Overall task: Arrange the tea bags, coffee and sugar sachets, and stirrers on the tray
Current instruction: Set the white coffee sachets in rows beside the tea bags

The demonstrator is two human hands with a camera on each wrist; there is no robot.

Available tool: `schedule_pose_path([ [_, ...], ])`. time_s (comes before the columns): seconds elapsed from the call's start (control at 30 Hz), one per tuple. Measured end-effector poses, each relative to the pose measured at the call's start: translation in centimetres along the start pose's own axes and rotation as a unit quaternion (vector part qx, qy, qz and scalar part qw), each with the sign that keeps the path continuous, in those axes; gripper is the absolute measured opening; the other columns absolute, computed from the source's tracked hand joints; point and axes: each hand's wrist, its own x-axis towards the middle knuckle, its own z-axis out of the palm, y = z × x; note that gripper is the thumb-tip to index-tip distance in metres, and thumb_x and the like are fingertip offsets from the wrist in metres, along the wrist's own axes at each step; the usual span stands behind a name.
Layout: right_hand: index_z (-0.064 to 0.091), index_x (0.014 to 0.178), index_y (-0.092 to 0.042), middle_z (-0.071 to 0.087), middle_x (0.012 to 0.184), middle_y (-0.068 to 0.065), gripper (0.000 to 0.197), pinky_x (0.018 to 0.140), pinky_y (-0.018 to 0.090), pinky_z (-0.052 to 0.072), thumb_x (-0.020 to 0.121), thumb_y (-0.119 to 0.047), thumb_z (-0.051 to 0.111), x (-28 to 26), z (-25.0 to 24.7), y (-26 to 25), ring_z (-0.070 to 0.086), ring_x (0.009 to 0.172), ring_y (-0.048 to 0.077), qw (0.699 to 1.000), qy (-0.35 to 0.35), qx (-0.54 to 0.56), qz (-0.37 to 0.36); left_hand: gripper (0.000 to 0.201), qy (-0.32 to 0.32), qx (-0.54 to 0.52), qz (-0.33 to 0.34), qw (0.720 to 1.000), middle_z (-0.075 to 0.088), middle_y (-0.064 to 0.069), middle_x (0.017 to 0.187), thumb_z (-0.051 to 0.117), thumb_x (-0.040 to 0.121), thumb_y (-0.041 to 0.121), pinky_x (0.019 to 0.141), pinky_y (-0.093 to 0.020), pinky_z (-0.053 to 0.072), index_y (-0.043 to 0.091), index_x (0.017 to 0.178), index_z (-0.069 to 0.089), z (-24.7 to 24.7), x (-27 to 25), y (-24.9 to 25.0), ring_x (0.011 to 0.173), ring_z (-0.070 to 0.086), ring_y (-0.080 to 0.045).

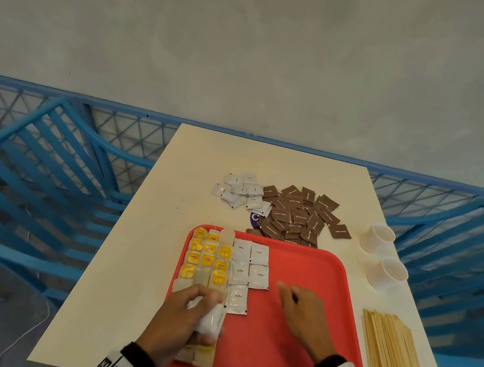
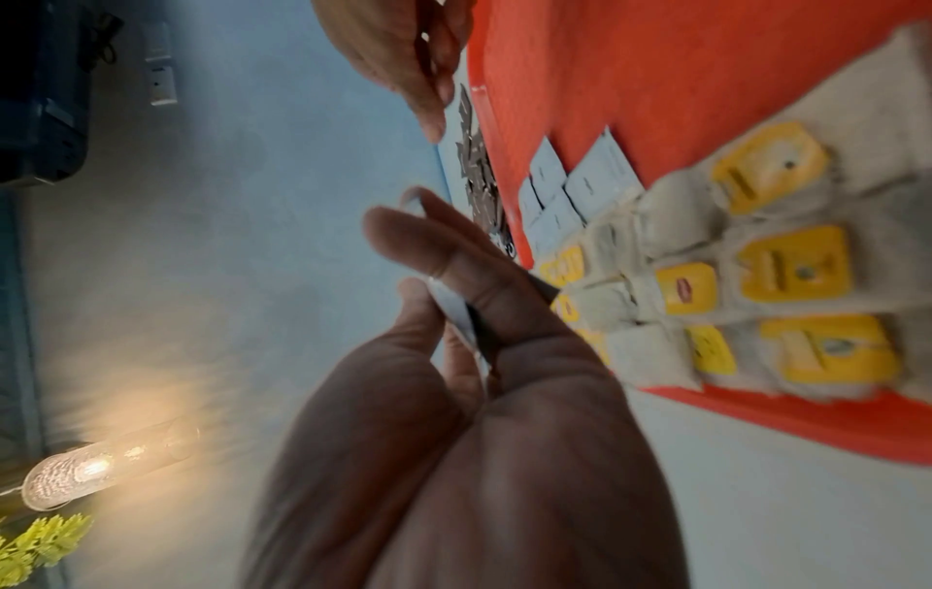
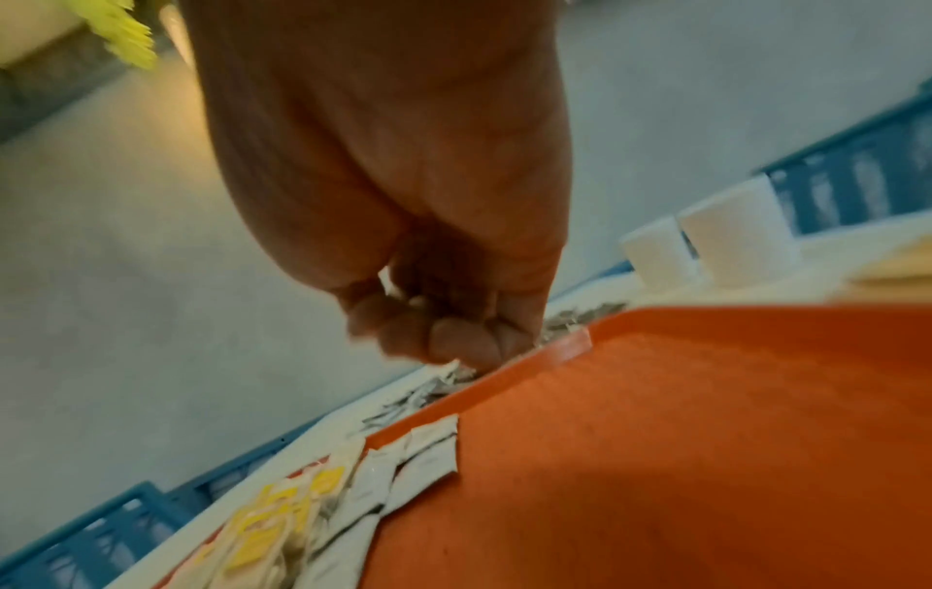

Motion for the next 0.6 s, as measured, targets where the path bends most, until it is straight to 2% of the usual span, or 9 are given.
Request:
schedule_pose_path([
  [0.03, 0.051, 0.060, -0.010, 0.047, 0.053, -0.006, 0.047, 0.052, 0.020, 0.033, 0.099, -0.037, 0.056, -0.7, -0.2, -0.3, 0.036, 0.049, 0.003, 0.999, -0.020, 0.022, -0.016, 0.022, 0.004, -0.002, 0.006, 1.000, 0.069, -0.009, 0.088, 0.066, 0.092, 0.024, 0.049, -0.030, 0.056, 0.004, 0.096, 0.071, 0.6, 0.2, 0.2, 0.069, 0.070, -0.024],
  [0.07, 0.056, 0.065, -0.009, 0.052, 0.055, -0.005, 0.044, 0.055, 0.024, 0.038, 0.097, -0.039, 0.059, -1.6, -0.4, -0.9, 0.041, 0.051, 0.003, 0.997, -0.043, 0.062, -0.035, 0.022, 0.006, -0.003, 0.015, 1.000, 0.069, -0.010, 0.091, 0.067, 0.092, 0.024, 0.051, -0.031, 0.056, 0.003, 0.096, 0.070, 1.2, 0.4, 0.4, 0.069, 0.069, -0.022],
  [0.13, 0.060, 0.070, -0.011, 0.060, 0.060, 0.001, 0.041, 0.058, 0.029, 0.044, 0.092, -0.045, 0.064, -3.5, -0.8, -2.8, 0.049, 0.055, 0.005, 0.982, -0.081, 0.158, -0.062, 0.024, 0.006, -0.004, 0.038, 0.999, 0.069, -0.009, 0.091, 0.070, 0.088, 0.025, 0.052, -0.032, 0.056, 0.001, 0.094, 0.069, 2.5, 0.6, 0.9, 0.068, 0.068, -0.017],
  [0.23, 0.067, 0.078, -0.017, 0.067, 0.071, 0.007, 0.037, 0.058, 0.031, 0.050, 0.079, -0.054, 0.072, -5.1, -0.8, -4.6, 0.056, 0.059, 0.010, 0.970, -0.085, 0.219, -0.068, 0.023, 0.004, 0.009, 0.073, 0.997, 0.068, -0.010, 0.086, 0.072, 0.087, 0.025, 0.051, -0.032, 0.056, 0.002, 0.088, 0.069, 4.2, 0.3, 1.4, 0.068, 0.067, -0.017],
  [0.33, 0.071, 0.076, -0.015, 0.068, 0.063, 0.001, 0.018, 0.056, 0.027, 0.048, 0.085, -0.030, 0.076, -5.5, -1.1, -5.3, 0.058, 0.055, 0.008, 0.963, -0.059, 0.253, -0.077, 0.023, -0.008, 0.030, 0.095, 0.995, 0.067, -0.015, 0.097, 0.065, 0.094, 0.028, 0.052, -0.033, 0.057, 0.006, 0.087, 0.071, 5.0, 0.0, 1.8, 0.074, 0.068, -0.023],
  [0.4, 0.073, 0.074, -0.011, 0.067, 0.059, -0.001, 0.015, 0.054, 0.021, 0.045, 0.086, -0.018, 0.076, -5.4, -1.8, -5.4, 0.057, 0.052, 0.005, 0.958, -0.042, 0.277, -0.062, 0.022, -0.014, 0.033, 0.095, 0.995, 0.068, -0.015, 0.098, 0.063, 0.095, 0.028, 0.055, -0.035, 0.058, 0.007, 0.091, 0.071, 4.9, -0.1, 2.1, 0.077, 0.071, -0.025],
  [0.5, 0.071, 0.074, -0.003, 0.065, 0.056, -0.001, 0.017, 0.050, 0.016, 0.043, 0.088, -0.013, 0.074, -5.4, -2.8, -5.3, 0.056, 0.049, 0.006, 0.944, -0.050, 0.323, -0.038, 0.018, -0.019, 0.046, 0.109, 0.993, 0.068, -0.017, 0.093, 0.067, 0.093, 0.020, 0.056, -0.035, 0.058, 0.002, 0.092, 0.067, 4.3, 0.0, 2.5, 0.076, 0.071, -0.025],
  [0.6, 0.069, 0.077, 0.000, 0.064, 0.059, 0.001, 0.020, 0.052, 0.018, 0.043, 0.090, -0.014, 0.071, -5.6, -3.4, -5.5, 0.056, 0.052, 0.008, 0.936, -0.066, 0.343, -0.043, 0.020, -0.028, 0.057, 0.127, 0.990, 0.067, -0.006, 0.081, 0.068, 0.092, 0.019, 0.054, -0.035, 0.058, 0.001, 0.085, 0.063, 3.9, 0.0, 3.1, 0.071, 0.068, -0.021],
])
